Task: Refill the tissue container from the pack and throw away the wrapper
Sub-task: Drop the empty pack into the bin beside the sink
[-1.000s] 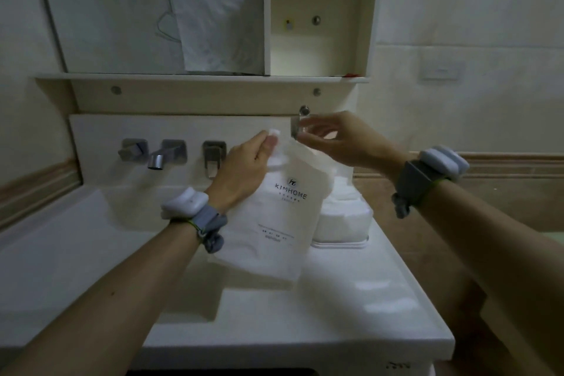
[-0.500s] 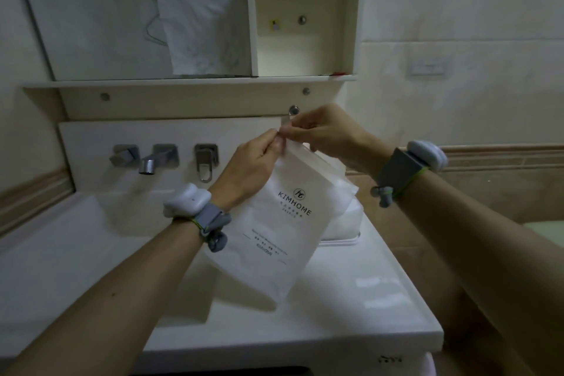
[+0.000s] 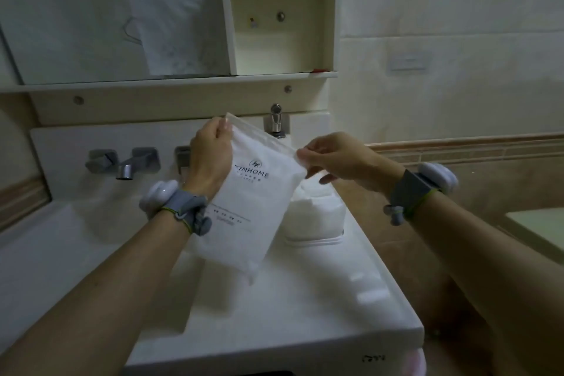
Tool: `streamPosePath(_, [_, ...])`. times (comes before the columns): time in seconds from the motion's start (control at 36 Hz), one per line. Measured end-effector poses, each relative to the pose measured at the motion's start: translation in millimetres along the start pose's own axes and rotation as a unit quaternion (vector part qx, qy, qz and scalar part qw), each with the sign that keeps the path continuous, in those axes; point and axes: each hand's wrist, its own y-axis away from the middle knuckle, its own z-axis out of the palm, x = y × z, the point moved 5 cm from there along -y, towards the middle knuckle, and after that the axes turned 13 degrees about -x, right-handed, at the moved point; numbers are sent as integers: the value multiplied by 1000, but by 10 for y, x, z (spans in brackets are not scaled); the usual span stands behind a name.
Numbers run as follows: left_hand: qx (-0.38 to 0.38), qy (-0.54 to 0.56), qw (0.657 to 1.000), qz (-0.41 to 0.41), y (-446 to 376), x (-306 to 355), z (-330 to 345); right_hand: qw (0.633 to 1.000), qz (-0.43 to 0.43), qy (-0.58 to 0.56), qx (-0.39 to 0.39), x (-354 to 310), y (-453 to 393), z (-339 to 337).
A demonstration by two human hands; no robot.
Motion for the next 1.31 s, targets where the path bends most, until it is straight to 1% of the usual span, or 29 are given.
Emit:
streamPosePath(0.06, [20, -4, 999, -30, 15, 48, 105, 990, 17, -132, -45, 98, 46, 13])
streamPosePath(0.08, [30, -14, 999, -40, 28, 77, 128, 982, 18, -175, -69, 103, 63, 26])
streamPosePath(0.14, [39, -21, 999, -25, 37, 168, 248, 972, 7, -213, -95, 120, 128, -16])
streamPosePath(0.19, [40, -23, 999, 10, 34, 269, 392, 973, -2, -217, -76, 158, 170, -128])
streamPosePath(0.25, [24, -26, 998, 42, 37, 378, 581, 981, 5, -194, -8, 246, 206, -347])
streamPosePath(0.31, [-10, -21, 999, 44, 33, 449, 726, 977, -10, -200, 71, 278, 239, -561])
streamPosePath(0.36, [-38, -15, 999, 31, 19, 518, 914, 954, -44, -246, 165, 362, 323, -824])
streamPosePath(0.44, [-61, -12, 998, 0, 12, 585, 1206, 902, -68, -296, 306, 607, 498, -1197])
streamPosePath(0.53, [-85, -35, 996, -10, 51, 635, 1512, 864, -30, -290, 410, 970, 696, -1412])
streamPosePath(0.58, [-121, -41, 992, -1, 85, 678, 1737, 851, 3, -265, 453, 1190, 808, -1476])
streamPosePath(0.67, [-191, -50, 980, -5, 134, 694, 2070, 835, 35, -253, 488, 1507, 903, -1510])
streamPosePath(0.75, [-220, -112, 969, -17, 190, 703, 2392, 819, 54, -224, 525, 1787, 1020, -1598])
streamPosePath(0.81, [-248, -158, 955, -31, 225, 700, 2628, 806, 71, -206, 550, 1956, 1119, -1661])
streamPosePath(0.86, [-298, -184, 936, -35, 244, 673, 2852, 809, 87, -187, 550, 2079, 1175, -1684])
streamPosePath(0.89, [-319, -189, 928, -28, 240, 668, 2876, 821, 89, -181, 535, 2085, 1153, -1662])
streamPosePath(0.94, [-369, -179, 912, -16, 270, 643, 3053, 853, 129, -150, 483, 2231, 1111, -1597])
streamPosePath(1.0, [-410, -171, 896, -15, 329, 601, 3198, 882, 168, -85, 431, 2408, 1041, -1473])
streamPosePath(1.06, [-423, -158, 892, -8, 387, 577, 3317, 898, 192, 13, 396, 2546, 973, -1342])
streamPosePath(1.11, [-426, -162, 890, 2, 408, 552, 3419, 900, 220, 71, 370, 2679, 884, -1213])
streamPosePath(1.14, [-425, -176, 888, 12, 414, 562, 3422, 902, 225, 83, 358, 2699, 839, -1164])
streamPosePath(1.22, [-448, -222, 866, 26, 446, 479, 3567, 915, 254, 94, 298, 2985, 660, -951])
streamPosePath(1.31, [-457, -244, 855, 18, 439, 337, 3710, 924, 292, 66, 237, 3286, 521, -723])
